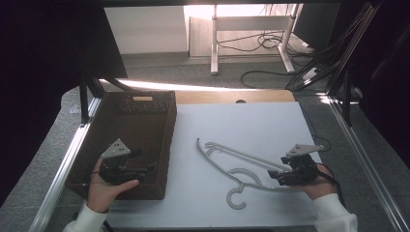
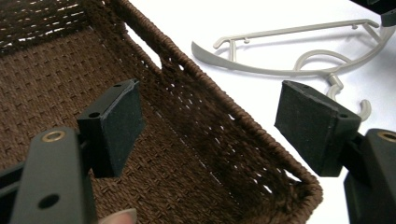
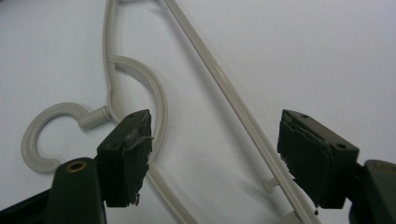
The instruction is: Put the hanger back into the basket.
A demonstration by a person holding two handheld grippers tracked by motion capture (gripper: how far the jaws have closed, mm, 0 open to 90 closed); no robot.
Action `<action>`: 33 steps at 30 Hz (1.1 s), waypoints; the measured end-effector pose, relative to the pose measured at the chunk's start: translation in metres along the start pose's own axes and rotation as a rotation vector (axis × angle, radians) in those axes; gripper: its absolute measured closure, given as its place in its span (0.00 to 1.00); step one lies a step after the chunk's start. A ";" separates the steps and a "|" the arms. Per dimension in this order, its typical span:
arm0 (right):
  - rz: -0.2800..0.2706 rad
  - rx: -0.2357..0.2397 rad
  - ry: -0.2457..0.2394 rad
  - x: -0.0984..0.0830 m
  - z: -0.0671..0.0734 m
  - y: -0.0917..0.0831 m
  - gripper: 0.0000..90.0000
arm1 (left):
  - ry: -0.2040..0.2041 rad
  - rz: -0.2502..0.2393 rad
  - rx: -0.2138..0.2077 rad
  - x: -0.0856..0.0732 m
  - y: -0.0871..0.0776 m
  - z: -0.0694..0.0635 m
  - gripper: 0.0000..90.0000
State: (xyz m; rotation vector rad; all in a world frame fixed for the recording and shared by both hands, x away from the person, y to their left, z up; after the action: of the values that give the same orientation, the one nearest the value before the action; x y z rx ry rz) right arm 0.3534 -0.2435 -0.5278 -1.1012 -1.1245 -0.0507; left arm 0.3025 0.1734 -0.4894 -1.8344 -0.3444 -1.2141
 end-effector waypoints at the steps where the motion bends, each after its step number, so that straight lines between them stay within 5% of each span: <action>1: 0.000 -0.003 0.002 0.000 -0.001 0.001 0.31 | 0.000 0.000 0.000 0.000 0.000 0.000 0.25; 21: 0.043 0.008 -0.011 0.013 0.007 0.010 0.41 | 0.010 -0.004 -0.001 -0.002 -0.003 -0.003 0.25; 33: 0.181 0.026 -0.122 0.017 0.026 0.045 0.52 | 0.008 -0.010 -0.010 0.000 -0.004 -0.002 0.25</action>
State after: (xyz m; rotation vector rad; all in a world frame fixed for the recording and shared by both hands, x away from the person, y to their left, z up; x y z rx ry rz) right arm 0.3678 -0.1931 -0.5457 -1.1917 -1.1255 0.1746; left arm 0.2987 0.1736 -0.4867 -1.8382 -0.3443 -1.2314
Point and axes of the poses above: each handheld gripper's, and its own axes: y roughly forward along the jaws, x roughly out of its top, z roughly to its left, the point moved 10 cm from there along y, roughly forward along the jaws, and after that the axes turned 6 degrees about -z, right-handed, at the moved point
